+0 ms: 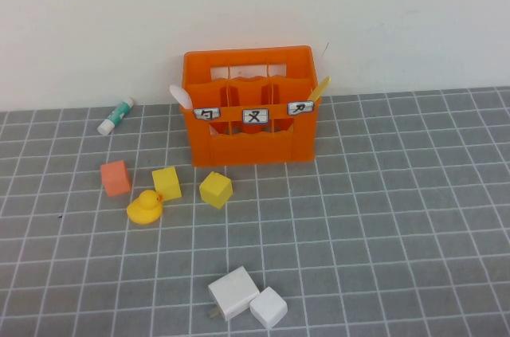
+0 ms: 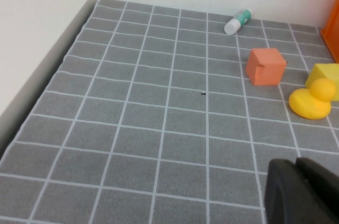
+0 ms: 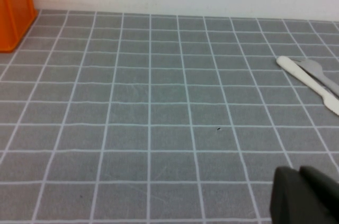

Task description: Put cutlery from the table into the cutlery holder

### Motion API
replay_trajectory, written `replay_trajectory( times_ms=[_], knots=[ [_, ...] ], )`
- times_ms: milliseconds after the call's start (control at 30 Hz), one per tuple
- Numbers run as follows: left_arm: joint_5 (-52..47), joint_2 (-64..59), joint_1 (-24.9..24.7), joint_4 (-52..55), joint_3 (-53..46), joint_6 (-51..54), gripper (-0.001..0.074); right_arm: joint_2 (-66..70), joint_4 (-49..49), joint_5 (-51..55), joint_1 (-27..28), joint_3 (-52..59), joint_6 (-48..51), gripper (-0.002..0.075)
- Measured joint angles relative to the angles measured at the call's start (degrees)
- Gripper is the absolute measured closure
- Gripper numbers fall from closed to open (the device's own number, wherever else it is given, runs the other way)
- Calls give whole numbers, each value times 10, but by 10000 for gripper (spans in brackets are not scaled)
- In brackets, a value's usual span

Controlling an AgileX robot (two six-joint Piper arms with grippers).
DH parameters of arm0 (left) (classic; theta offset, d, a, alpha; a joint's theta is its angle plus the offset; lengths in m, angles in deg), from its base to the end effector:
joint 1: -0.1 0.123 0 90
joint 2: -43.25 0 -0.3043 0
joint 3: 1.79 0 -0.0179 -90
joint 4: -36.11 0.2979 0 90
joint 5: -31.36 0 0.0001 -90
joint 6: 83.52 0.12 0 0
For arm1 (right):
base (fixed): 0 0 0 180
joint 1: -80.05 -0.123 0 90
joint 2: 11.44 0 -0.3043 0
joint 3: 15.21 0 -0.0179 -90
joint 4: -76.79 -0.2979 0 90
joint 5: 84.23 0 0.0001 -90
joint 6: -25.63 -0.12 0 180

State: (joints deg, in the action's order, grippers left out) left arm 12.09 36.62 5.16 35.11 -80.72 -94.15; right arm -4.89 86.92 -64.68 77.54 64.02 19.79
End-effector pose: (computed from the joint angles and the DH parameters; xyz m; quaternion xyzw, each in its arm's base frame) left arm 0.1090 0.0090 0.1682 -0.1129 0.7844 -0.0369 0.6088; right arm 0.1093 -0.0023 0.1663 -0.0252 0.7931 -0.0298 0.6079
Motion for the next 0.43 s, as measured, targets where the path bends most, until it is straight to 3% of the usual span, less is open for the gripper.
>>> replay_trajectory(
  times_ms=[433],
  knots=[
    [-1,0,0,0,0,0,736,0,0,0,0,0,-8,729]
  ],
)
